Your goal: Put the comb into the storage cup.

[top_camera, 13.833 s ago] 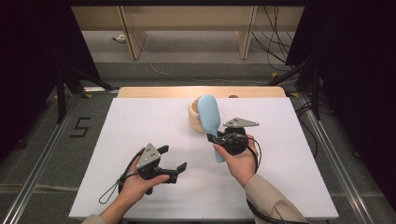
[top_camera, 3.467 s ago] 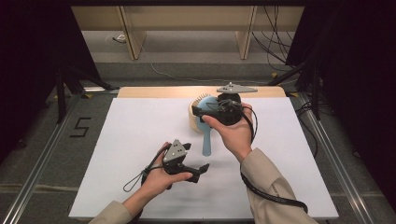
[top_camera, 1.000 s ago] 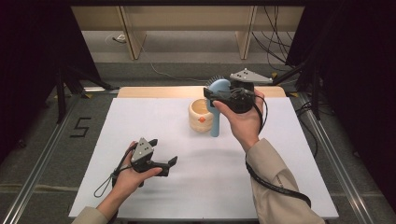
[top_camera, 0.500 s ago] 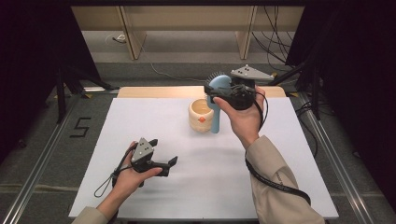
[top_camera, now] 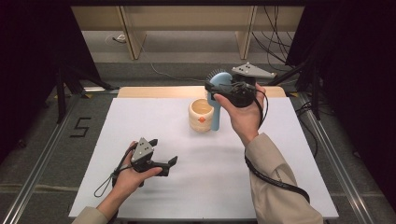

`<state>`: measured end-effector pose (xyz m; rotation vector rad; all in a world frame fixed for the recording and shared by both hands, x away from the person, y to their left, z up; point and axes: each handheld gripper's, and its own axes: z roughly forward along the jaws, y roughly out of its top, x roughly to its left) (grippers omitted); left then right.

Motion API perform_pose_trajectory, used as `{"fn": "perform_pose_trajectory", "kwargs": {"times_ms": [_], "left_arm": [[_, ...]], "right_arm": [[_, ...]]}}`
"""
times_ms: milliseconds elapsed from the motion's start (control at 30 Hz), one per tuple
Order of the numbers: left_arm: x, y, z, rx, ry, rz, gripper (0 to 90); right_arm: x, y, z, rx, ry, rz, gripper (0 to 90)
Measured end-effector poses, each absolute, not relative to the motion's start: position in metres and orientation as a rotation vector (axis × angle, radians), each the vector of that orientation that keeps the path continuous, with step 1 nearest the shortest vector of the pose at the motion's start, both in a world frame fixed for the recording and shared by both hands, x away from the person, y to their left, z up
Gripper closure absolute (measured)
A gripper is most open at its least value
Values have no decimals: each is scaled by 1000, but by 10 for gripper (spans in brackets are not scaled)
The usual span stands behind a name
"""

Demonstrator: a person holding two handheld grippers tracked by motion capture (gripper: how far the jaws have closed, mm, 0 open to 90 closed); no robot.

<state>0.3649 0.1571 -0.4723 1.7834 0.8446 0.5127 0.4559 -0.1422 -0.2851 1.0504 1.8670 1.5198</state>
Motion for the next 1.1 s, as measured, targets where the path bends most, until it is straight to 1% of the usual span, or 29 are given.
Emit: {"fn": "perform_pose_trajectory", "kwargs": {"times_ms": [1100], "left_arm": [[365,157,-473,1783,847,512,0]], "right_arm": [[467,-139,-280,1045,1830,1540,221]]}}
